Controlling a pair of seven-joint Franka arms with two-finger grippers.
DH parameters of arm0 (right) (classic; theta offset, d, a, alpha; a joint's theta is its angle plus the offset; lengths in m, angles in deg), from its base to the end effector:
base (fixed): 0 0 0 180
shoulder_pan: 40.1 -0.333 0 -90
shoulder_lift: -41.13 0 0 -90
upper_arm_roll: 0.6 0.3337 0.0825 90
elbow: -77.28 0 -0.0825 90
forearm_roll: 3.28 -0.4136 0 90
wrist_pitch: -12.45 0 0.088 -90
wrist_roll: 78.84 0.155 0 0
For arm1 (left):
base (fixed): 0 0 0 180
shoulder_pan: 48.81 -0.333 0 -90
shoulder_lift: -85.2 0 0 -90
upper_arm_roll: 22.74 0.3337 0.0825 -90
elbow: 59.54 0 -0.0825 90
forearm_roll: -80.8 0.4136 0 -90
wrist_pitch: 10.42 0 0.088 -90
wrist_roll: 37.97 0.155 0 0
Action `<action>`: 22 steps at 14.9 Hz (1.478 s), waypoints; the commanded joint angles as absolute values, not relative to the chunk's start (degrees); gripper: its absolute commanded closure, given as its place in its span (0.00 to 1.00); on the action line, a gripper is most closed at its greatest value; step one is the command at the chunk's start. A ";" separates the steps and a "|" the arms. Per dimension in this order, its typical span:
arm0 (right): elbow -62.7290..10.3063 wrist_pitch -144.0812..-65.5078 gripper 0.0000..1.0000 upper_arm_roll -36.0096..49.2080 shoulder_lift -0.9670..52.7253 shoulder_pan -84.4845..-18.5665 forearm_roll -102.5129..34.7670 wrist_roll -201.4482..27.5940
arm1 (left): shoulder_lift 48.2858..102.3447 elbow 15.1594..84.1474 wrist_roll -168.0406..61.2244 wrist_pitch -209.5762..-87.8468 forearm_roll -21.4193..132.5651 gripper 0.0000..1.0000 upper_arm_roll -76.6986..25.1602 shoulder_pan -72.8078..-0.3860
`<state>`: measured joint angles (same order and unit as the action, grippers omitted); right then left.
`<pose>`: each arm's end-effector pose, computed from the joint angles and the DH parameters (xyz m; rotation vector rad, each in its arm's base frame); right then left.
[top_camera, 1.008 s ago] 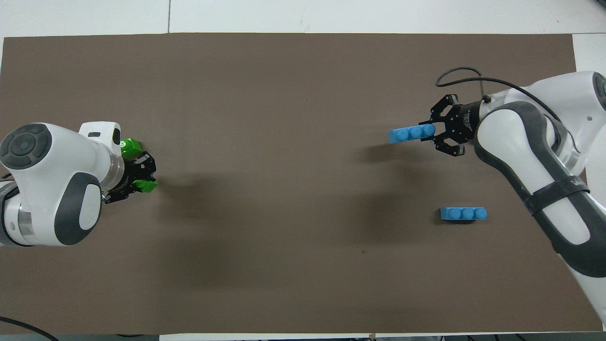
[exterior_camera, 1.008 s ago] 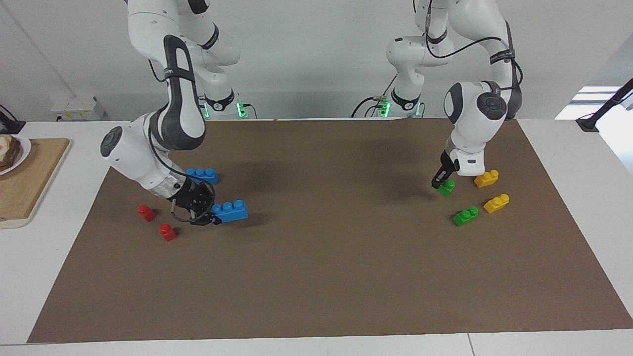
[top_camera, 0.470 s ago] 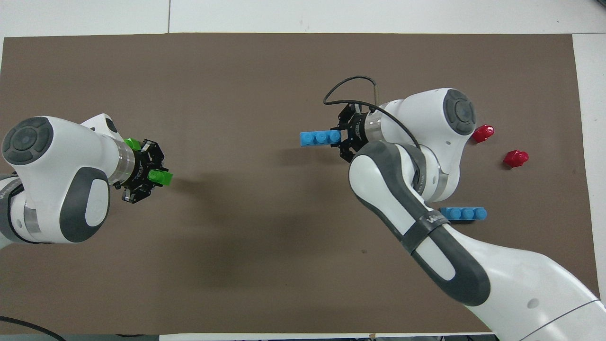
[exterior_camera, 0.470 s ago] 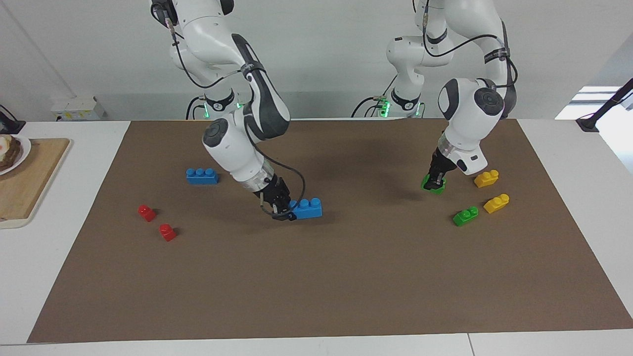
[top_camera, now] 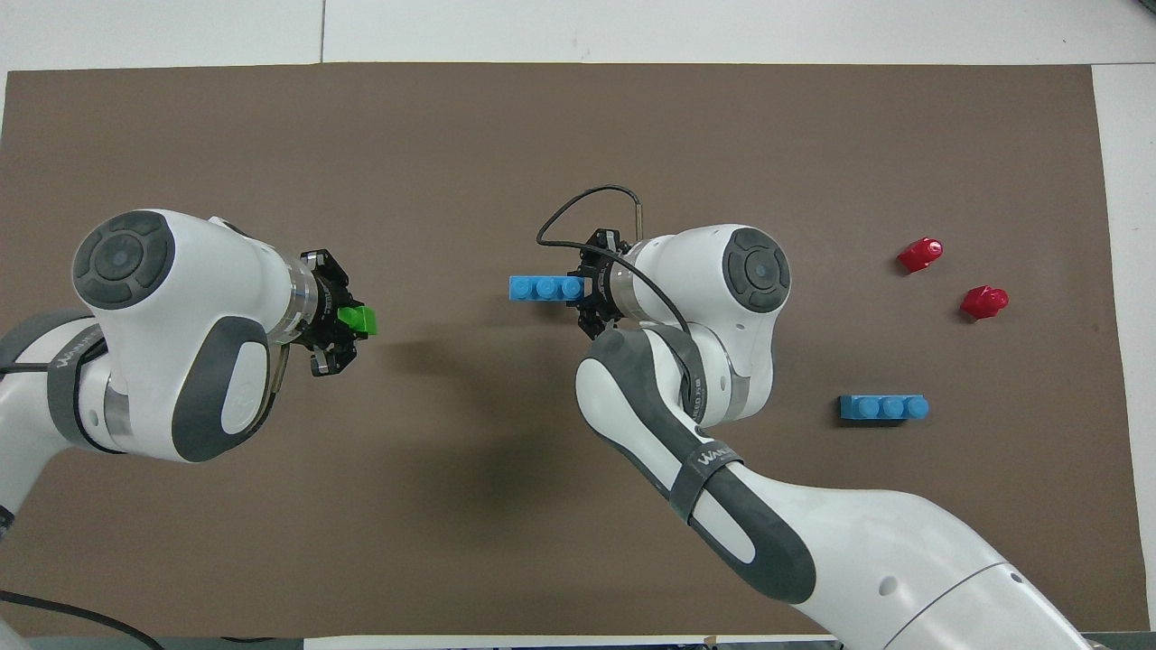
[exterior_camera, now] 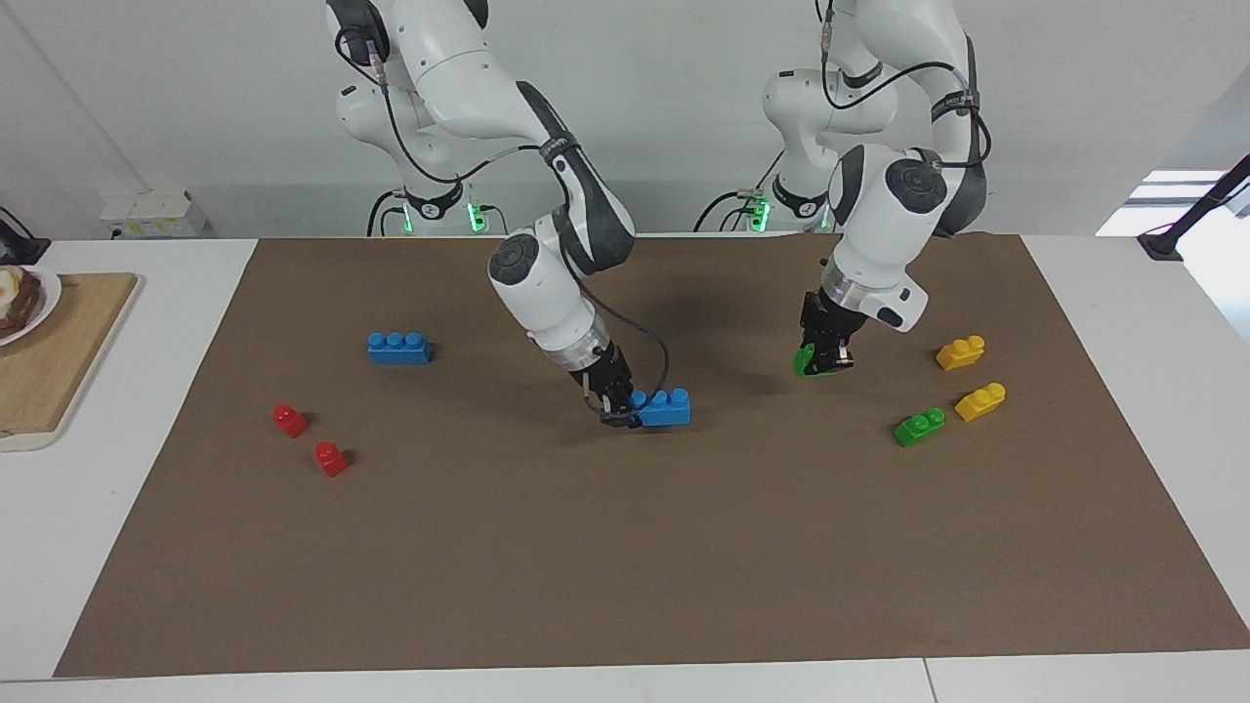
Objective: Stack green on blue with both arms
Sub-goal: 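Lift the green brick with the left gripper while the right gripper carries the blue brick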
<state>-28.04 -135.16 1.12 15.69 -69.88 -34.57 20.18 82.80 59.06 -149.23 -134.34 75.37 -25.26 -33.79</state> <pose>0.6079 0.3764 0.2697 -1.8862 1.9534 0.2981 0.5597 -0.1847 0.3707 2.0343 2.2849 -0.0793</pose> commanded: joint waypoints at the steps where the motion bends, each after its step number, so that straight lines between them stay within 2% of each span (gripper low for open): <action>1: -27.84 -138.97 1.00 0.89 13.45 -71.21 -35.63 23.28 | 79.93 54.28 -160.28 -133.99 75.87 1.00 -24.50 -30.28; 10: -29.68 -145.05 1.00 0.89 10.81 -74.73 -35.72 26.63 | 78.35 52.52 -169.62 -136.71 80.36 1.00 -24.68 -22.55; 16: -30.56 -145.49 1.00 0.89 10.90 -74.20 -35.72 26.10 | 74.31 50.86 -169.98 -140.06 82.02 1.00 -24.68 -17.71; 19: -30.65 -145.40 1.00 0.89 10.90 -74.03 -35.72 25.93 | 71.50 46.99 -170.33 -139.62 82.38 1.00 -24.68 -17.52; 22: -30.83 -145.49 1.00 0.89 10.90 -73.67 -35.72 25.92 | 70.61 46.63 -172.43 -142.16 83.69 1.00 -24.68 -17.26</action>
